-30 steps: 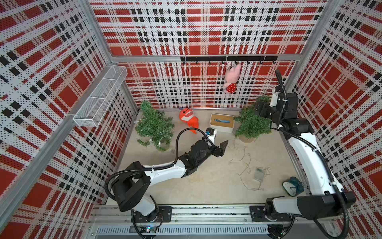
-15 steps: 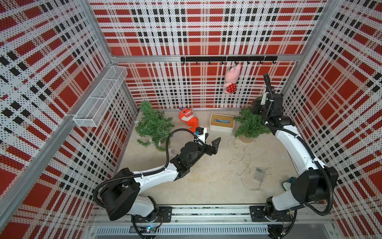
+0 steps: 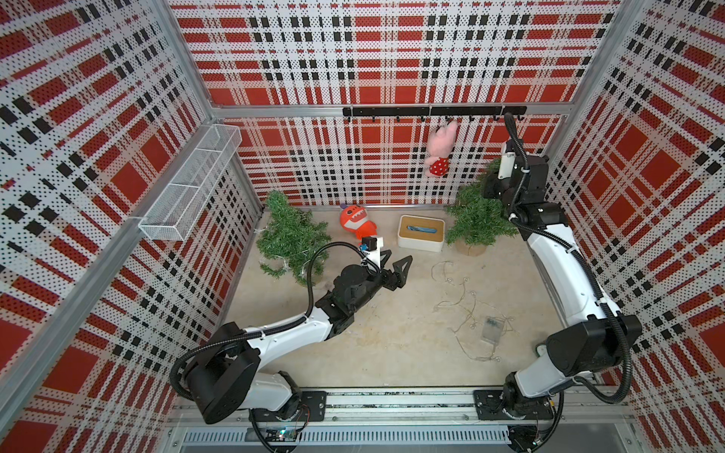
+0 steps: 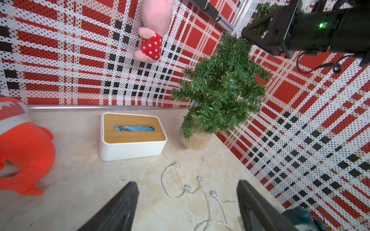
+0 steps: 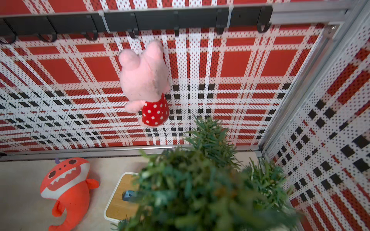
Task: Wrap string light around the christmas tree
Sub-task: Pick up the Christmas tree at the center of the board, then place the christmas tree at the center of the board.
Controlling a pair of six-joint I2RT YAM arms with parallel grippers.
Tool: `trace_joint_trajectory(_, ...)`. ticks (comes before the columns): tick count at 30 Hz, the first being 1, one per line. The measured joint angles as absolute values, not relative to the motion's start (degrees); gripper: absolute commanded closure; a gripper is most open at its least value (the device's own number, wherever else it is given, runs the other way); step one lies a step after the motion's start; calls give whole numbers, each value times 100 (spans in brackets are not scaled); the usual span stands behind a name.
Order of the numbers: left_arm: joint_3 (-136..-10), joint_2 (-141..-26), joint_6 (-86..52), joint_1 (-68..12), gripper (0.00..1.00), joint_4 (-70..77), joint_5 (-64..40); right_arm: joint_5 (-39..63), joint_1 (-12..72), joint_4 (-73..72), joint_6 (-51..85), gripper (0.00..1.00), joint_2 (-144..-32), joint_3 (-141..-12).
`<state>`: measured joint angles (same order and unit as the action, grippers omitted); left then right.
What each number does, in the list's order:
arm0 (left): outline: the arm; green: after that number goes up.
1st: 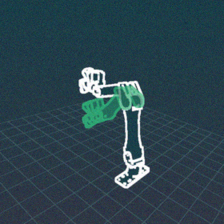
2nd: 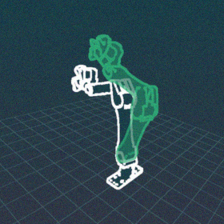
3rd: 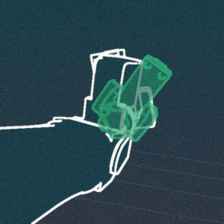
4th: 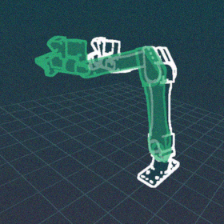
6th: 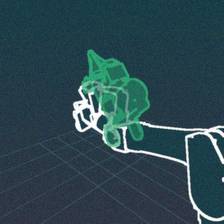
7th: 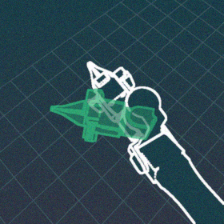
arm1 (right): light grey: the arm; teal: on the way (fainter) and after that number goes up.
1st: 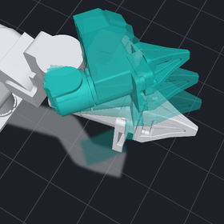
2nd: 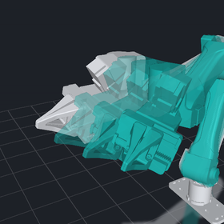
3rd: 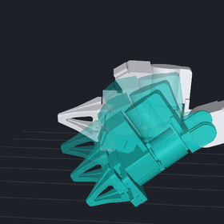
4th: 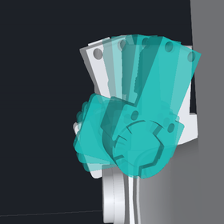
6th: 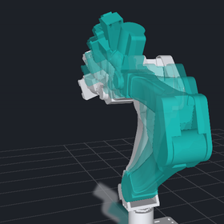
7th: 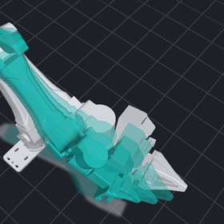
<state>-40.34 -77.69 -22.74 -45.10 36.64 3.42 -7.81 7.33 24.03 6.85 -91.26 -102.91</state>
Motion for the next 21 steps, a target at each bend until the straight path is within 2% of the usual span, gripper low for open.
trace_joint_trajectory(7,-4101,-7588,-2263,-4508,20,3483,438,-659,812,2987,659,100,-9205,-11408)
trace_joint_trajectory(10,-4342,-7489,-2241,-4466,20,3037,668,-849,1201,3251,530,100,-9177,-11555)
trace_joint_trajectory(14,-4976,-7352,-2078,-4294,20,2126,1087,-1135,2097,3588,316,100,-9045,-11367)
trace_joint_trajectory(21,-5400,-6923,-1970,-3717,20,1273,1286,-416,2779,3743,644,100,-8517,-10363)
